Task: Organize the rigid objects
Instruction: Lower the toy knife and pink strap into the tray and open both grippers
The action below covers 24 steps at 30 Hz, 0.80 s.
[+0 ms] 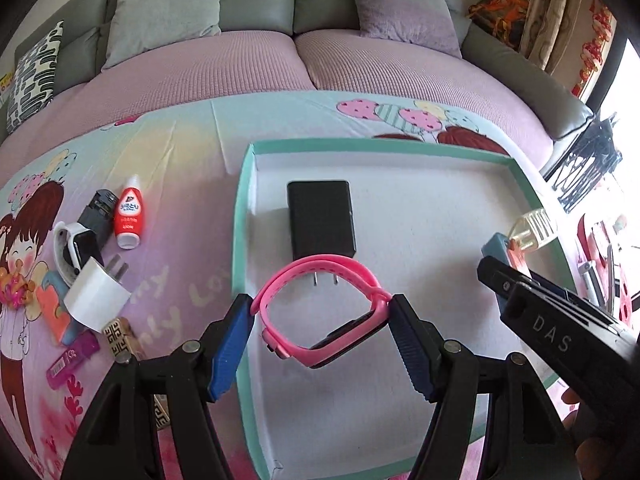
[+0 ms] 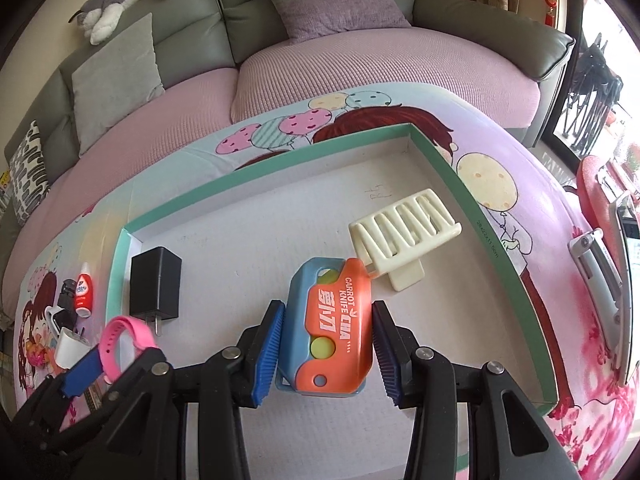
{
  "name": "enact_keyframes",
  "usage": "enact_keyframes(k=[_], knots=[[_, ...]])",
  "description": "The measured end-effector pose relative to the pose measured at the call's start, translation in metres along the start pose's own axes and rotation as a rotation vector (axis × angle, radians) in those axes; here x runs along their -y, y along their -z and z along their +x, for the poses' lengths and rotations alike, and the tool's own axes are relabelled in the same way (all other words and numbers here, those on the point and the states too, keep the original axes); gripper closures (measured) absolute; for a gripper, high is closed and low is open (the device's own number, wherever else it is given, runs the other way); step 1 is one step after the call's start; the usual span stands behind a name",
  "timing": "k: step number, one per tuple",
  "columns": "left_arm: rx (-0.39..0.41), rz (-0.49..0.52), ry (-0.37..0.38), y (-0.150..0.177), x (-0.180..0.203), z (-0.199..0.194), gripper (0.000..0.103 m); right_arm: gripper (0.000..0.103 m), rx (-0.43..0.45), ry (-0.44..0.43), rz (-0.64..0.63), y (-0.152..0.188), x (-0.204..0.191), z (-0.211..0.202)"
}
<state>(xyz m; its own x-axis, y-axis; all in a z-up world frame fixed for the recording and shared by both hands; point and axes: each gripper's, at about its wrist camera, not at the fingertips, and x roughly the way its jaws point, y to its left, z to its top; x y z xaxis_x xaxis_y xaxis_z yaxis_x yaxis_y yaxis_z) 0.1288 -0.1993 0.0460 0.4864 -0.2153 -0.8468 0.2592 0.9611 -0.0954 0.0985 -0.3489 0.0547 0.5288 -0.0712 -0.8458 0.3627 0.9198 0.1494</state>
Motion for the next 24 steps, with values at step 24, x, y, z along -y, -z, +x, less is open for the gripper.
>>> enact_keyframes(k=[24], knots=[[0.029,0.019,-0.016,0.003,0.007,-0.009,0.032,0.054,0.008,-0.018,-0.025,0.0,-0.005,-0.007]])
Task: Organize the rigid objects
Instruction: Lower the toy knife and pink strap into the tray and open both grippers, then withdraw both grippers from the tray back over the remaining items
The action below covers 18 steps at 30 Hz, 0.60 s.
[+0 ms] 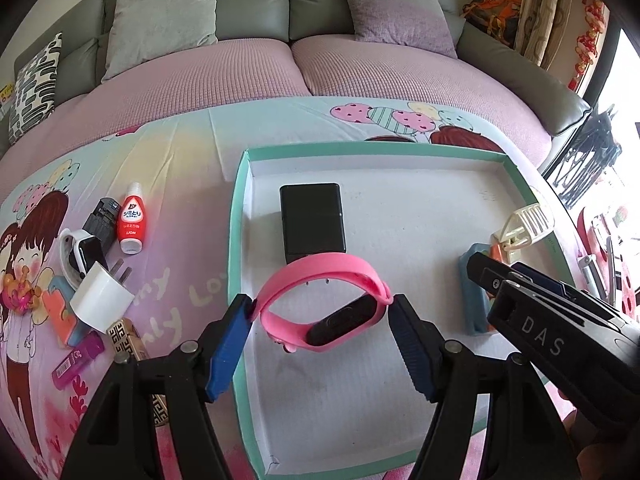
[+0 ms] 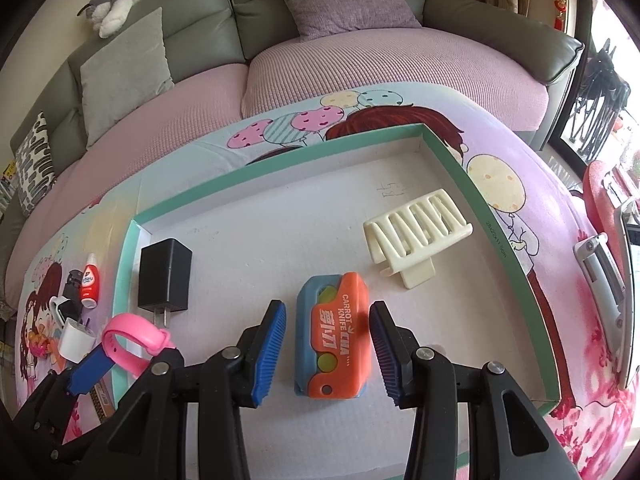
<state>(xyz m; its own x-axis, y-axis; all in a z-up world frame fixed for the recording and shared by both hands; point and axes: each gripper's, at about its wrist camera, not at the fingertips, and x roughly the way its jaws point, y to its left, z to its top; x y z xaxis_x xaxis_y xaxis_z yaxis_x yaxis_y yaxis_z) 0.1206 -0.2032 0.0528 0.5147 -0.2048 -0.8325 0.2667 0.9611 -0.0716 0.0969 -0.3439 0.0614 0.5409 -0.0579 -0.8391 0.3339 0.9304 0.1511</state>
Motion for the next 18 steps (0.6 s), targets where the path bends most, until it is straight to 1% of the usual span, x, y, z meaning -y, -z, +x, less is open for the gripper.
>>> enact_keyframes(k=[2,4,6,10,12,13,14,15,16,18], knots=[[0.013,0.002,-0.009,-0.001,-0.001,-0.004,0.03,0.05,0.007,0.005,-0.005,0.0,-0.001,-0.002],[0.025,0.002,-0.014,-0.001,-0.001,-0.008,0.024,0.046,0.014,-0.002,0.0,-0.001,0.0,-0.005],[0.034,-0.004,-0.011,-0.002,-0.003,-0.011,0.024,0.046,0.026,-0.004,0.004,-0.002,0.0,-0.009],[0.046,-0.011,-0.027,-0.003,-0.007,-0.015,0.023,0.035,0.051,-0.001,0.017,-0.003,0.004,-0.014],[0.051,-0.019,-0.043,-0.004,-0.01,-0.016,0.023,0.034,0.061,-0.011,0.031,-0.005,0.007,-0.016],[0.054,-0.025,-0.05,-0.004,-0.013,-0.017,0.02,0.03,0.068,-0.017,0.04,-0.005,0.008,-0.017],[0.059,-0.034,-0.06,-0.004,-0.016,-0.018,0.017,0.023,0.076,-0.022,0.047,-0.006,0.009,-0.018],[0.063,-0.045,-0.07,-0.005,-0.02,-0.019,0.009,0.019,0.086,-0.025,0.05,-0.006,0.009,-0.02],[0.068,-0.053,-0.079,-0.005,-0.023,-0.02,0.008,0.014,0.095,-0.025,0.051,-0.007,0.01,-0.021],[0.075,-0.078,-0.098,-0.006,-0.032,-0.022,0.008,0.013,0.101,-0.023,0.047,-0.007,0.008,-0.022]])
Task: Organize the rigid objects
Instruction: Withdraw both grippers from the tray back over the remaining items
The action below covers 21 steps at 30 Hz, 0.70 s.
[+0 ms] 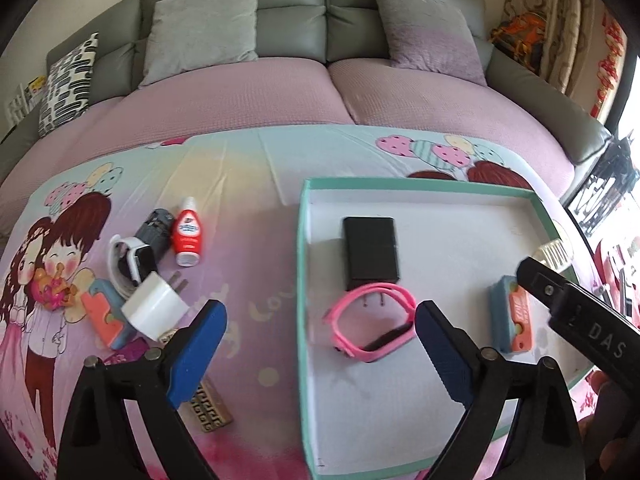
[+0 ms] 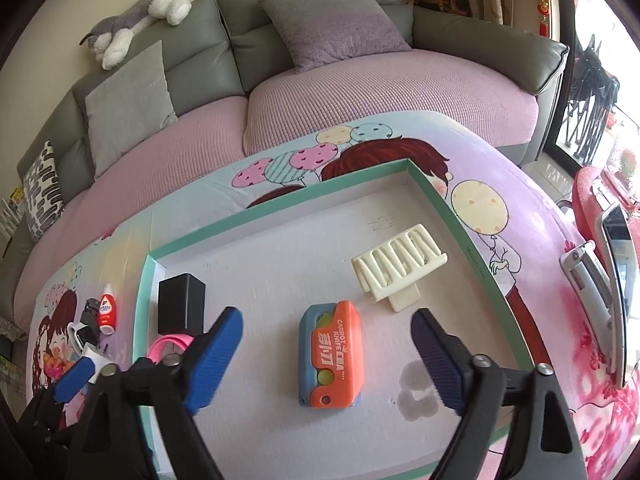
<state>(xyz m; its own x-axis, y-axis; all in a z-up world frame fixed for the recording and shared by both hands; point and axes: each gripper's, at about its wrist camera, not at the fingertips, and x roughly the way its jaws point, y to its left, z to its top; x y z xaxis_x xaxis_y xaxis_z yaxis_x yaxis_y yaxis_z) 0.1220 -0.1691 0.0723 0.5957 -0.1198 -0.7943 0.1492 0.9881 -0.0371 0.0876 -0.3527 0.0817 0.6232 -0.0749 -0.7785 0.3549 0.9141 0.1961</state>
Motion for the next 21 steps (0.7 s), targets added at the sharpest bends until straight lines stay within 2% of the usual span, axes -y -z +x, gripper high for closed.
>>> enact_keyframes(k=[3,4,5,9,21], knots=[[0.013,-0.045,-0.027,-0.001,-0.016,-0.002,0.008,0.013,-0.007,0.0,-0.009,0.001,-0.002,0.002],[0.016,-0.057,-0.035,-0.002,-0.02,-0.002,0.008,0.009,-0.006,0.004,-0.014,0.001,-0.003,0.003],[0.019,-0.074,-0.048,-0.002,-0.027,-0.002,0.008,0.0,-0.004,0.008,-0.02,0.002,-0.004,0.003],[0.021,-0.132,-0.094,-0.002,-0.048,-0.002,0.008,0.0,0.017,0.0,-0.033,0.001,-0.007,0.001],[0.067,-0.247,-0.17,0.001,-0.09,-0.014,0.007,0.0,0.023,-0.037,-0.103,0.005,-0.031,0.003]])
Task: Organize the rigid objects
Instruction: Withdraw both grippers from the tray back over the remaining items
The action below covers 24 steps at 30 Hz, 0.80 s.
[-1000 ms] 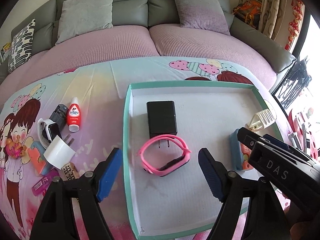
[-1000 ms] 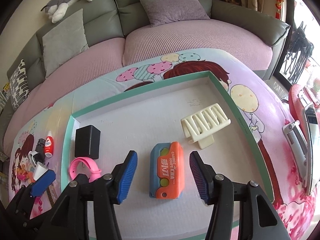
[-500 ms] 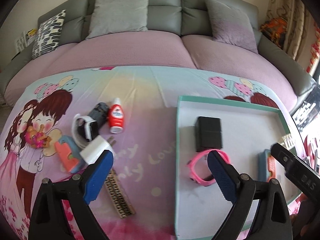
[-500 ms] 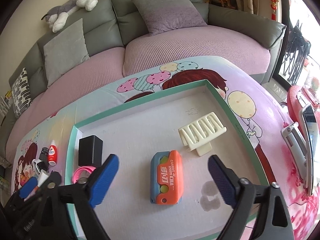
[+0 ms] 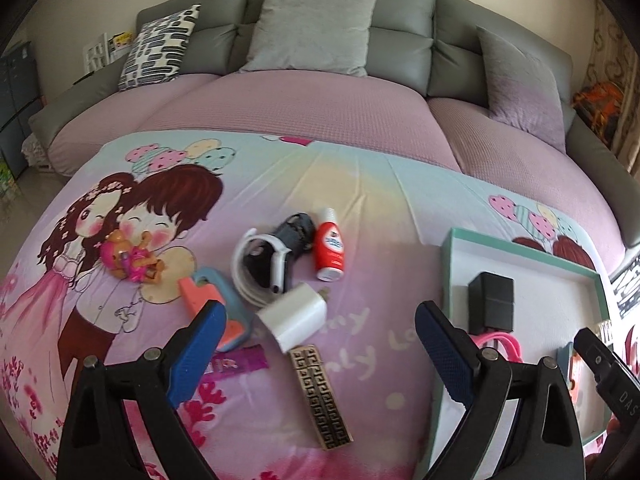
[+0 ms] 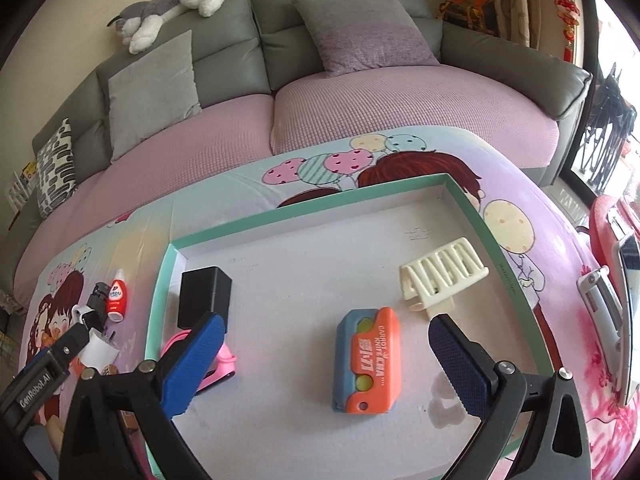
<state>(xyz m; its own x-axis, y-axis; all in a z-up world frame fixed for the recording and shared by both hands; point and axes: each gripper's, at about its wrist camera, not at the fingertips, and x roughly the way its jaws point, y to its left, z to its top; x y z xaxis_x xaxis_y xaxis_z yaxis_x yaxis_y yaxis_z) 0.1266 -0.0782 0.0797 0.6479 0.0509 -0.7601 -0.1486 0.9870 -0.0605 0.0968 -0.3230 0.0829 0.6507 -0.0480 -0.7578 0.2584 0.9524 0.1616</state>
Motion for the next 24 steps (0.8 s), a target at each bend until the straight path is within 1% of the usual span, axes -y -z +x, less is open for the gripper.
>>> enact_keyframes(k=[4,7,12,14,16,18,21,24], knots=[[0.012,-0.032,-0.028,-0.002,-0.018,-0.003,0.007,0.0,0.027,-0.024,-0.009,0.0,-0.011,-0.005],[0.028,-0.07,-0.049,-0.004,-0.034,-0.007,0.005,0.0,0.055,-0.093,-0.031,0.0,-0.03,-0.01],[0.039,-0.13,-0.077,-0.006,-0.066,-0.013,0.004,0.0,0.075,-0.2,-0.118,0.007,-0.07,-0.012],[0.036,-0.165,-0.089,-0.006,-0.084,-0.015,0.004,0.0,0.07,-0.262,-0.141,0.012,-0.085,-0.009],[0.026,-0.193,-0.105,-0.005,-0.099,-0.014,0.004,0.0,0.048,-0.297,-0.168,0.017,-0.102,-0.004],[0.006,-0.215,-0.132,-0.004,-0.114,-0.013,0.004,0.0,0.04,-0.309,-0.217,0.024,-0.119,-0.002],[-0.029,-0.218,-0.164,0.0,-0.13,-0.009,0.004,0.0,0.026,-0.316,-0.282,0.036,-0.141,0.002],[-0.07,-0.205,-0.18,0.004,-0.14,-0.002,0.004,0.0,-0.006,-0.341,-0.31,0.046,-0.158,0.007]])
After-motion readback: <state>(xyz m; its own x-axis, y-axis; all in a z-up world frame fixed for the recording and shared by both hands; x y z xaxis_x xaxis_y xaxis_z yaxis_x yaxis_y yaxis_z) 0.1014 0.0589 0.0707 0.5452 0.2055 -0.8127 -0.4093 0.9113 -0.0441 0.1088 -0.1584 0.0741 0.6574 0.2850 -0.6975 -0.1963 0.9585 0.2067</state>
